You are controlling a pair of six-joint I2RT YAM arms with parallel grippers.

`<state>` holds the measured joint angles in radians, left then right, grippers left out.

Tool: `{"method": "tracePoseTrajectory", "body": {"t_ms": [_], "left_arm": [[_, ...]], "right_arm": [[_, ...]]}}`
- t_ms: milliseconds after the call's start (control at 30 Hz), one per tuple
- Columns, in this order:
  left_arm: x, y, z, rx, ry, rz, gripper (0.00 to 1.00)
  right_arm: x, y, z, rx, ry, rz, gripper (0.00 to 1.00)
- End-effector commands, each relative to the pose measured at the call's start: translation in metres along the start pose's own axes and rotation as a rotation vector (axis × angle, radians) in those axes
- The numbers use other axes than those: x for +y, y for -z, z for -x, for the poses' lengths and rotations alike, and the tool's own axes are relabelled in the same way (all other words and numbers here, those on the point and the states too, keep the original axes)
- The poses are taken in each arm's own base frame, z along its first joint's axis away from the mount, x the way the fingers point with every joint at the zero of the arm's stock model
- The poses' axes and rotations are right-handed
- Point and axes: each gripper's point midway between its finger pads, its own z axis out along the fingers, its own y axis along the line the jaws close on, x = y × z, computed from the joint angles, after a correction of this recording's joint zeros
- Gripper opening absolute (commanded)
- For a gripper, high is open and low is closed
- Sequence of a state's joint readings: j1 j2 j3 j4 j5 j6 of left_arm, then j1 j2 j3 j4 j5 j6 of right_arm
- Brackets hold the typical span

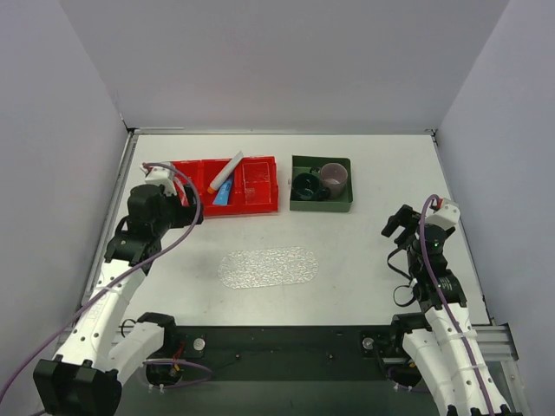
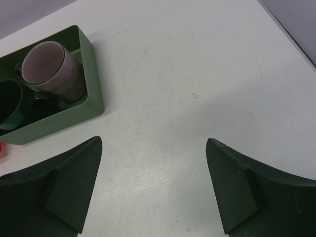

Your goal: Prepare toiletry sets of a toothbrush and toothpaste on the tray

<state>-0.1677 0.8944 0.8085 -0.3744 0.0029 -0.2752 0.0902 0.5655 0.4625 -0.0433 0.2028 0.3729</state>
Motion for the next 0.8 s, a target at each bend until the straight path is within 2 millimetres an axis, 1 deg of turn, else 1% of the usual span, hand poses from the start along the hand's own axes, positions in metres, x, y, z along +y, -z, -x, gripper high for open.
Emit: {"method": "tracePoseTrajectory", "body": {"t_ms": [0, 33, 67, 100, 133, 167, 200, 233, 267, 300, 333, 367, 400, 433, 467, 500, 533, 567, 600, 633, 700, 733, 767], "left_arm": [[-0.016, 0.004, 0.028, -0.053, -0.085, -0.006, 0.91], [-0.019, 0.000, 0.024, -0.031, -0.096, -0.003, 0.91], [-0.022, 0.000, 0.032, -0.044, -0.104, 0.003, 0.91], [-0.028, -0.001, 0.033, -0.040, -0.112, -0.005, 0.91], [-0.037, -0.008, 0.027, -0.007, -0.131, -0.018, 0.91], [-0.046, -0.008, 0.037, -0.022, -0.136, -0.033, 0.91], [-0.053, -0.011, 0.039, -0.015, -0.141, -0.045, 0.91], [-0.064, -0.018, 0.035, 0.012, -0.154, -0.066, 0.91], [-0.070, -0.022, 0.038, 0.016, -0.154, -0.076, 0.91], [-0.085, -0.021, 0.051, -0.001, -0.140, -0.120, 0.91], [-0.092, -0.030, 0.048, 0.027, -0.133, -0.140, 0.91], [-0.100, -0.033, 0.051, 0.032, -0.120, -0.171, 0.91], [-0.112, -0.033, 0.061, 0.013, -0.093, -0.215, 0.91], [-0.119, -0.038, 0.058, 0.028, -0.083, -0.248, 0.91], [-0.123, -0.039, 0.060, 0.021, -0.076, -0.267, 0.91], [-0.126, -0.041, 0.061, 0.010, -0.080, -0.284, 0.91], [-0.125, -0.042, 0.059, 0.007, -0.087, -0.284, 0.91], [-0.122, -0.045, 0.055, 0.010, -0.098, -0.272, 0.91], [-0.117, -0.047, 0.054, -0.001, -0.117, -0.252, 0.91], [-0.108, -0.049, 0.043, 0.014, -0.124, -0.223, 0.91], [-0.105, -0.048, 0.031, 0.042, -0.152, -0.219, 0.91], [-0.105, -0.046, 0.027, 0.051, -0.162, -0.222, 0.91], [-0.106, -0.045, 0.025, 0.052, -0.171, -0.225, 0.91]], "right_arm": [[0.002, -0.001, 0.009, -0.023, -0.018, -0.002, 0.80], [0.003, -0.002, 0.008, -0.014, -0.013, 0.005, 0.79], [0.006, -0.002, 0.010, -0.013, -0.009, 0.016, 0.76], [0.010, -0.002, 0.009, -0.001, 0.001, 0.034, 0.74], [0.012, -0.003, 0.007, 0.011, 0.013, 0.044, 0.72], [0.014, -0.003, 0.009, 0.017, 0.023, 0.051, 0.68], [0.019, -0.002, 0.009, 0.026, 0.028, 0.076, 0.66], [0.023, -0.003, 0.008, 0.044, 0.043, 0.088, 0.65], [0.026, -0.003, 0.008, 0.057, 0.049, 0.099, 0.61], [0.033, -0.002, 0.019, 0.047, 0.049, 0.117, 0.59], [0.040, -0.004, 0.014, 0.096, 0.063, 0.138, 0.57], [0.049, -0.002, 0.017, 0.110, 0.082, 0.164, 0.55], [0.061, 0.000, 0.033, 0.095, 0.089, 0.190, 0.54], [0.065, -0.004, 0.028, 0.145, 0.117, 0.183, 0.54], [0.078, -0.002, 0.028, 0.164, 0.157, 0.213, 0.53], [0.092, 0.001, 0.050, 0.140, 0.167, 0.239, 0.53], [0.096, -0.005, 0.039, 0.214, 0.210, 0.230, 0.53], [0.106, -0.005, 0.039, 0.237, 0.245, 0.249, 0.53], [0.112, -0.006, 0.043, 0.255, 0.256, 0.248, 0.53], [0.118, -0.014, 0.045, 0.298, 0.268, 0.226, 0.52], [0.124, -0.025, 0.049, 0.321, 0.257, 0.196, 0.52], [0.132, -0.036, 0.051, 0.349, 0.266, 0.188, 0.52], [0.135, -0.041, 0.051, 0.371, 0.274, 0.187, 0.51]]}}
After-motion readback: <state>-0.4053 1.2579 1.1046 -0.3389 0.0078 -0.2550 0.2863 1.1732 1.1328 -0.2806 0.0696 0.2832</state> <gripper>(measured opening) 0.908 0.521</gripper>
